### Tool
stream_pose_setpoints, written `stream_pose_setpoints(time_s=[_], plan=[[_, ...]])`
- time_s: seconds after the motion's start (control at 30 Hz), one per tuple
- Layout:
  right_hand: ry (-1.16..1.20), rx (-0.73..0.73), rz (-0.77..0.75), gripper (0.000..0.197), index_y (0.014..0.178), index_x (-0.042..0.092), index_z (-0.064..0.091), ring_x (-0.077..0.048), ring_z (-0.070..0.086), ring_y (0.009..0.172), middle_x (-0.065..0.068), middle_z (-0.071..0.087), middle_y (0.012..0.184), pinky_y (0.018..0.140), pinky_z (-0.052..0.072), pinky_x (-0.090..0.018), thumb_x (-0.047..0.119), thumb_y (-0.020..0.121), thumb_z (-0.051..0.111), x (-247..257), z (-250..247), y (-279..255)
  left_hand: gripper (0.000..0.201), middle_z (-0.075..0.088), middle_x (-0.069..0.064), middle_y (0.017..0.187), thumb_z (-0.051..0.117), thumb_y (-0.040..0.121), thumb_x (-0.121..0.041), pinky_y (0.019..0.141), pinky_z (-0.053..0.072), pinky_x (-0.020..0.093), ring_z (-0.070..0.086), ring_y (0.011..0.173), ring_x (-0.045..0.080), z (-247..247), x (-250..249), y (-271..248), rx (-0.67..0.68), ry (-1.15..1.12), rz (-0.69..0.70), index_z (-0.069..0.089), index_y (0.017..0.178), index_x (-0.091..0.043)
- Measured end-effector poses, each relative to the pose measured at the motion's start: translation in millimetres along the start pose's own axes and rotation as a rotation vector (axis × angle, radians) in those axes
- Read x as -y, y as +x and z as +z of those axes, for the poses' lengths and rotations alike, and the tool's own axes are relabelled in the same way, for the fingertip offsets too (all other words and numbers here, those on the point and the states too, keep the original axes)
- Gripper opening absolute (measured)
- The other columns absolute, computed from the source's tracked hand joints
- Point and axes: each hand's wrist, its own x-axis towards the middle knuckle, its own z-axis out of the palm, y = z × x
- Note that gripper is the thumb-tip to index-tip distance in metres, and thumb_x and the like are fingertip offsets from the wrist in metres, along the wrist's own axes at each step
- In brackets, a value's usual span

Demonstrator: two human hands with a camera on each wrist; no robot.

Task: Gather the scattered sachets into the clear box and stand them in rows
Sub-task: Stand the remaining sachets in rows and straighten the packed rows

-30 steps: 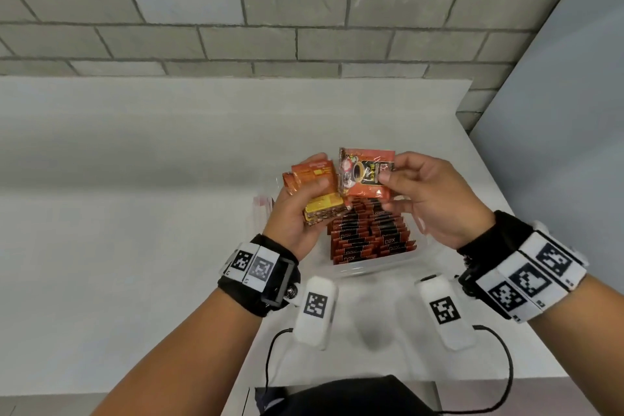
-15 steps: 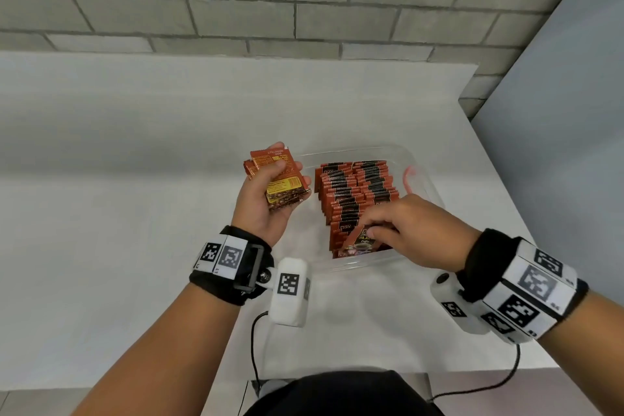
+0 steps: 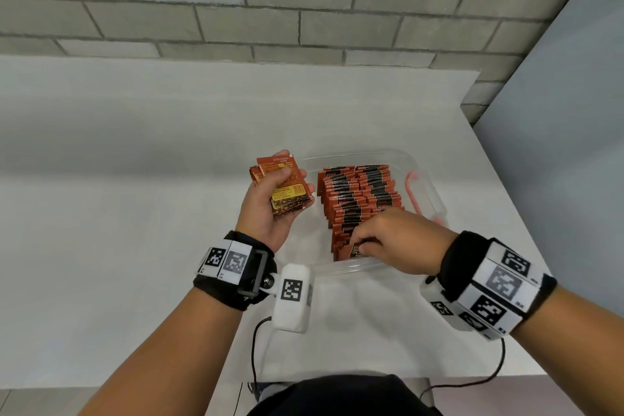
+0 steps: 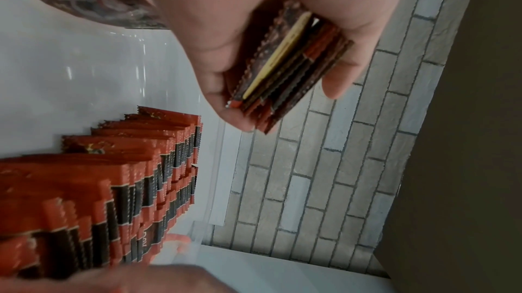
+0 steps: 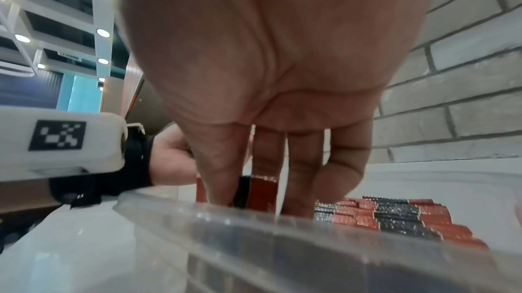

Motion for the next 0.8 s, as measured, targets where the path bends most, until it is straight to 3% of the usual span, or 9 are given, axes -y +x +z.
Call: stream_pose_setpoints(time_s=[0.1, 0.17, 0.3, 0.4, 0.6, 0.67, 0.8], plan=[[-0.032, -0.013, 0.002, 0.031, 0.118, 0.017, 0.067, -0.013, 0.049, 0.086, 0.013, 0.044, 0.081, 0.068, 0.037, -0.014, 0.015, 0.099, 0.042, -1, 6, 4, 0.037, 0.068, 0.007, 0.086, 0.059, 0.078, -0.018, 0.065, 0.055, 0.031, 0.066, 0.072, 0.023, -1, 0, 0, -0.002, -0.001, 0.001, 0.06, 0.115, -0.018], [-0.049, -0.032, 0.011, 0.032, 0.121, 0.019, 0.066, -0.012, 0.045, 0.086, 0.016, 0.036, 0.079, 0.063, 0.031, -0.014, 0.014, 0.099, 0.043, -2, 6, 6, 0.036, 0.068, 0.007, 0.086, 0.058, 0.08, -0.017, 0.065, 0.055, 0.031, 0.067, 0.072, 0.023, -1, -1, 0, -0.006, -0.001, -0.004, 0.06, 0.116, -0.018], [-0.047, -0.047, 0.035, 0.025, 0.113, 0.022, 0.069, -0.005, 0.047, 0.089, 0.011, 0.054, 0.097, 0.076, 0.033, -0.016, 0.016, 0.096, 0.052, -2, 2, 8, 0.031, 0.068, 0.007, 0.087, 0.055, 0.086, -0.015, 0.064, 0.055, 0.032, 0.067, 0.073, 0.023, -2, 0, 1, -0.013, 0.009, -0.011, 0.06, 0.117, -0.018], [-0.031, -0.066, 0.029, 0.016, 0.1, 0.02, 0.071, -0.004, 0.054, 0.082, 0.008, 0.067, 0.098, 0.072, 0.038, -0.016, 0.014, 0.092, 0.059, 0, -1, 9, 0.032, 0.068, 0.007, 0.086, 0.056, 0.084, -0.016, 0.064, 0.055, 0.031, 0.066, 0.073, 0.023, -2, 0, 1, -0.01, 0.013, -0.011, 0.06, 0.115, -0.019], [-0.055, -0.027, 0.043, 0.015, 0.098, 0.02, 0.072, -0.003, 0.056, 0.082, 0.008, 0.069, 0.097, 0.067, 0.035, -0.012, 0.015, 0.091, 0.06, 0, 5, 11, 0.026, 0.068, 0.007, 0.086, 0.051, 0.092, -0.013, 0.065, 0.056, 0.031, 0.067, 0.072, 0.022, -1, -1, 0, -0.015, 0.027, -0.009, 0.06, 0.116, -0.019], [-0.012, -0.033, 0.054, 0.015, 0.098, 0.019, 0.073, -0.001, 0.056, 0.08, 0.008, 0.069, 0.096, 0.064, 0.034, -0.005, 0.015, 0.091, 0.061, -2, 5, 12, 0.025, 0.068, 0.007, 0.086, 0.05, 0.093, -0.013, 0.064, 0.056, 0.03, 0.067, 0.071, 0.022, -1, -1, 0, -0.016, 0.024, -0.014, 0.06, 0.115, -0.019], [0.015, -0.022, 0.066, 0.01, 0.094, 0.018, 0.072, 0.002, 0.053, 0.072, 0.011, 0.064, 0.085, 0.059, 0.032, -0.004, 0.015, 0.088, 0.066, -4, 4, 14, 0.026, 0.068, 0.008, 0.086, 0.053, 0.089, -0.013, 0.065, 0.056, 0.03, 0.068, 0.071, 0.022, 0, -2, 0, -0.01, 0.008, -0.013, 0.06, 0.113, -0.018]])
